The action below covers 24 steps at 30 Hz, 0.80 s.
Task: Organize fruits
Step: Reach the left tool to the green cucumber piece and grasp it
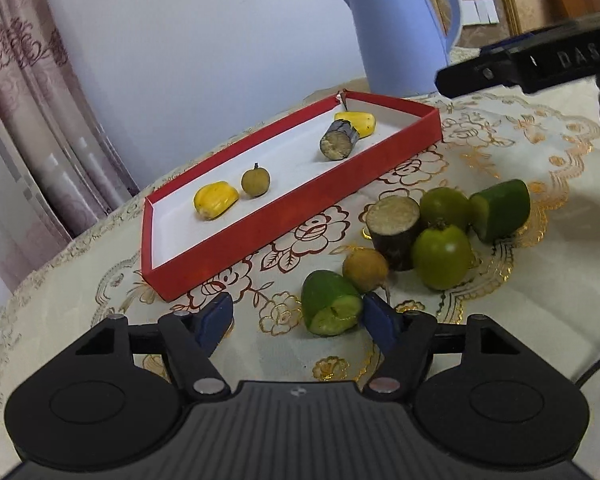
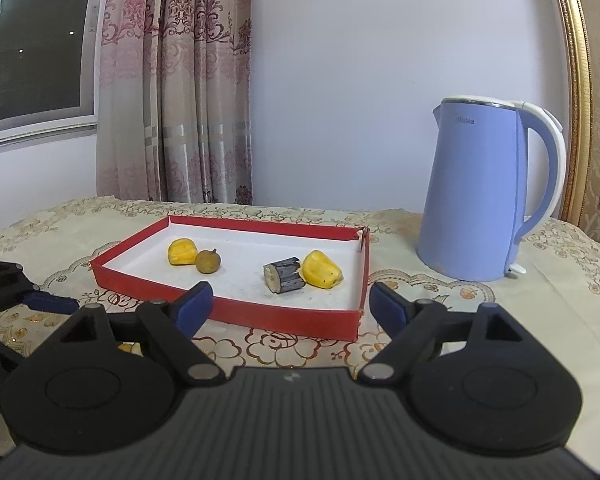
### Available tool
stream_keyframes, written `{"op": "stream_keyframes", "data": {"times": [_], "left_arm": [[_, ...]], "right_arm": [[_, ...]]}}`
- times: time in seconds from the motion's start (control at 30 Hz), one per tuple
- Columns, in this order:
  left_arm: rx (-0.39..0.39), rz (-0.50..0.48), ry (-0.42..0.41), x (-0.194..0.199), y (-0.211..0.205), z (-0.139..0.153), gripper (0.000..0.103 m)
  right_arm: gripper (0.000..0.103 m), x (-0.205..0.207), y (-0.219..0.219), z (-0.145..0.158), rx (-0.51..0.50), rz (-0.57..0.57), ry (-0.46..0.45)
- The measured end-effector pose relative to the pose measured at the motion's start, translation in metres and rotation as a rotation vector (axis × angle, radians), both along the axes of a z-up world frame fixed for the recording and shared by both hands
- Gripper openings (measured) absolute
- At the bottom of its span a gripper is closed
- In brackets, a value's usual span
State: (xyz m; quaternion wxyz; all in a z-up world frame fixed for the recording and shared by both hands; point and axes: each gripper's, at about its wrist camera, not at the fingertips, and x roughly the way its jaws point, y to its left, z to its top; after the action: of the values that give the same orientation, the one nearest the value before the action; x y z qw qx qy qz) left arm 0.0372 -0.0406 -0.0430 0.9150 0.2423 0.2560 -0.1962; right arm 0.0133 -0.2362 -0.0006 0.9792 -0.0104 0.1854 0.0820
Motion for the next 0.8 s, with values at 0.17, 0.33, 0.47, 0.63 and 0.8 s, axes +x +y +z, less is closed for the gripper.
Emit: {"op": "stream_keyframes", "data": {"times": [0.17,0.33,0.47,0.63,0.8], "left_arm": [[-0.044,0.011,0.027,0.005,0.002,0.001,0.067],[-0.089,-0.005,0.062,0.006,0.002,0.001,0.046],[-0.122,-0.017,0.096,0.007,0.002,0.002,0.033],[-0.149,0.01,0.107,0.008,0.006,0.004,0.033],[-0.213,0.115,0.065,0.011,0.022,0.014,0.033]], "right_arm": [[0.084,-0.002,0.0,0.001,-0.002,0.006,-0.001],[0.084,-0.002,0.001,0.0,-0.002,0.008,0.0],[0.083,-0.003,0.002,-0.001,-0.005,0.025,0.004],[0.083,-0.002,0.001,0.001,-0.029,-0.01,0.019],[0.083,-0.014,-0.003,0.014,-0.056,-0.011,-0.012]]}}
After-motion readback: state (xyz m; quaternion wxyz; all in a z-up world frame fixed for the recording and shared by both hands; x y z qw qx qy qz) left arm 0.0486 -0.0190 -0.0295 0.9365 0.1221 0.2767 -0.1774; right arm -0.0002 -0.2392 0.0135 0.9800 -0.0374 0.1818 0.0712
